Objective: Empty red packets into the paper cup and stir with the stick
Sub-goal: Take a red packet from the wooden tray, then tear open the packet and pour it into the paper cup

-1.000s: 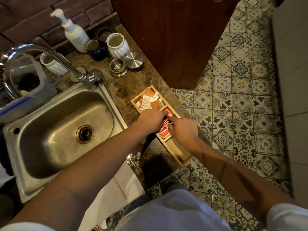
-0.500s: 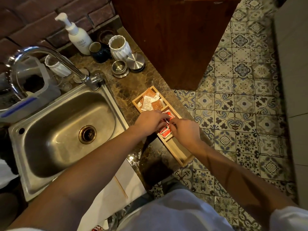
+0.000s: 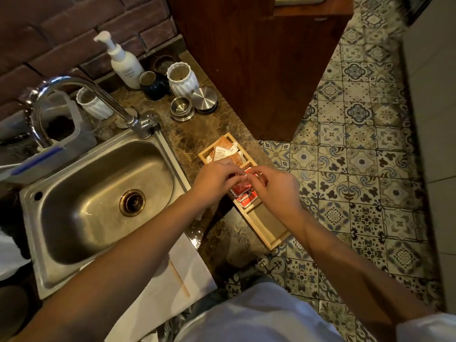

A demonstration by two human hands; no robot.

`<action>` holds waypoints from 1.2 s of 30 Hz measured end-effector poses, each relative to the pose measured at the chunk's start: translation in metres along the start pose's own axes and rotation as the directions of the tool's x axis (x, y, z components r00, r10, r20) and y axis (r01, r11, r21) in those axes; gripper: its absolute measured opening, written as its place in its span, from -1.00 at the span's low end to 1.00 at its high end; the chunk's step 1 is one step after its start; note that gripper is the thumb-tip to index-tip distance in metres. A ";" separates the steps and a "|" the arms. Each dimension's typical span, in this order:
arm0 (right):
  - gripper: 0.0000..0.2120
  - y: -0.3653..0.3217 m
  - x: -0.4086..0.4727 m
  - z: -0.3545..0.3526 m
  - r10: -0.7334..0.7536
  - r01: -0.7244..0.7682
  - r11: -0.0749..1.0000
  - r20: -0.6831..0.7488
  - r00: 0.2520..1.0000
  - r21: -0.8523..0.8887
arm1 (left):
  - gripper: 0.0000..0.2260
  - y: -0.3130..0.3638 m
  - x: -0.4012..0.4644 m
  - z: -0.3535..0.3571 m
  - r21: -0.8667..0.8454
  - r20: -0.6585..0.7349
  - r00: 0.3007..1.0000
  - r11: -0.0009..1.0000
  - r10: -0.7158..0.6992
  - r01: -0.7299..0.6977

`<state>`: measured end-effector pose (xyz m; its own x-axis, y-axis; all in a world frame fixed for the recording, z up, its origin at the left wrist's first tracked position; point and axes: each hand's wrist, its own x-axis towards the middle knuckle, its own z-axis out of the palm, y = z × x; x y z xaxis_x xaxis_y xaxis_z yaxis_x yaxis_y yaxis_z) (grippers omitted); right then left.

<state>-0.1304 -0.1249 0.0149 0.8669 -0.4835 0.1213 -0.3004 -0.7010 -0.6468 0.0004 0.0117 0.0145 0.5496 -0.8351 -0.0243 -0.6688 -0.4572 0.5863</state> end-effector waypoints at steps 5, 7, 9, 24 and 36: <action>-0.81 -0.013 -0.003 -0.014 -0.013 0.018 0.995 -0.053 0.999 0.098 | -0.86 0.012 -0.018 -0.028 -0.258 -0.046 0.995 0.964 -0.085 0.071; -0.77 -0.018 -0.003 -0.017 0.015 -0.007 0.990 -0.054 0.998 0.140 | -0.89 0.017 -0.028 -0.038 -0.340 -0.076 0.989 0.936 -0.127 0.094; -0.76 -0.024 -0.002 -0.021 0.052 -0.043 0.980 -0.043 0.998 0.195 | -0.93 0.022 -0.037 -0.047 -0.414 -0.110 0.979 0.903 -0.173 0.114; -0.87 -0.109 -0.017 -0.026 -0.048 -0.082 0.819 0.211 0.976 0.567 | -0.86 0.042 -0.134 -0.086 -0.656 -0.302 0.818 0.729 -0.489 0.193; -0.86 -0.217 -0.074 0.002 -0.308 0.206 0.842 0.132 0.942 0.498 | -0.90 0.018 -0.241 -0.126 -0.437 -0.544 0.715 0.876 -0.438 0.204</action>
<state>-0.1285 0.0641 0.1447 0.9618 -0.1707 0.2142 0.1232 -0.4289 -0.8949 -0.0811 0.2429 0.1333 0.9587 -0.2305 0.1664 -0.2548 -0.4374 0.8624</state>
